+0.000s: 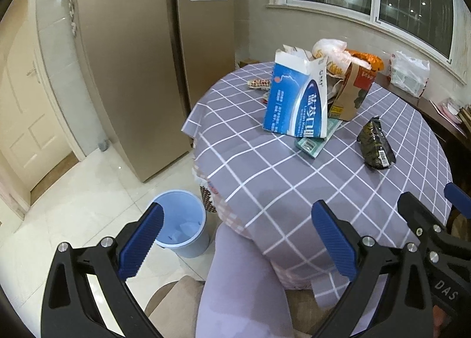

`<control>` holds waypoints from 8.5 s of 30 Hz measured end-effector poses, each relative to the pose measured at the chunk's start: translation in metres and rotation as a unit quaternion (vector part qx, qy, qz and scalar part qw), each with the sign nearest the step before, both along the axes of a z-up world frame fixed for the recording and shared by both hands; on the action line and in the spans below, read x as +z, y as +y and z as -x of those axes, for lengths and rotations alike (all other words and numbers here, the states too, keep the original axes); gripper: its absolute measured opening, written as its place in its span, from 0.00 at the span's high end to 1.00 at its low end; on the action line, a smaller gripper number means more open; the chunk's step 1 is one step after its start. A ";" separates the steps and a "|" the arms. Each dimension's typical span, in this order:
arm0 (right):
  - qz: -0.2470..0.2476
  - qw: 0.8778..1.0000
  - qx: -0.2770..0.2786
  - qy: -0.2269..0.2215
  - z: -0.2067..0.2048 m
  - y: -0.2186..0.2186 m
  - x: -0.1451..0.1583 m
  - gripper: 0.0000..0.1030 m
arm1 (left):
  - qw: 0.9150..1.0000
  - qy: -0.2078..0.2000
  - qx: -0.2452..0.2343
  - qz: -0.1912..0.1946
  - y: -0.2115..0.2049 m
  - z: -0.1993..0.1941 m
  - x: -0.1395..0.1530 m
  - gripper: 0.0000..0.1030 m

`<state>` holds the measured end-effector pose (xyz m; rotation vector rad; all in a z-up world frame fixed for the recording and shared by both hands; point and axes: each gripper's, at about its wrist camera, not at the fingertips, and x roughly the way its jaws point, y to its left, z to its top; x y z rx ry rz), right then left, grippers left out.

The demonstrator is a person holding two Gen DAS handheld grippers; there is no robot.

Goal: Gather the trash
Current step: 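Grasp the black snack wrapper with the right tool while the left tool grasps the blue medicine box, then carry both items to the blue wastebasket and open both tools over it, then swing both open tools back toward the table, then grasp the teal toothpaste tube with the right tool while the left tool grasps the blue tube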

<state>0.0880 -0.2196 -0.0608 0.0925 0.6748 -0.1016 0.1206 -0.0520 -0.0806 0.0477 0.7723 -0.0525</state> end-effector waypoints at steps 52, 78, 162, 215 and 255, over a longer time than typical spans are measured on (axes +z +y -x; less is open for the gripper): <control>-0.027 0.997 0.041 0.067 -0.105 -0.070 -0.014 0.84 | 0.984 0.029 -0.148 0.097 -0.056 -0.167 -0.017 0.27; -0.004 0.991 0.130 0.042 -0.099 0.044 0.018 0.84 | 0.995 -0.014 -0.062 0.081 0.043 -0.126 0.003 0.28; -0.004 0.925 0.366 0.104 -0.164 0.263 -0.019 0.05 | 0.968 0.047 0.243 0.029 0.290 -0.078 -0.021 0.18; -0.039 0.999 0.024 0.024 -0.073 -0.046 -0.010 0.05 | 0.992 0.035 -0.117 0.044 -0.032 -0.126 -0.004 0.15; -0.017 0.993 0.056 0.103 -0.112 -0.018 -0.027 0.73 | 0.993 0.030 -0.095 0.056 0.028 -0.121 -0.014 0.87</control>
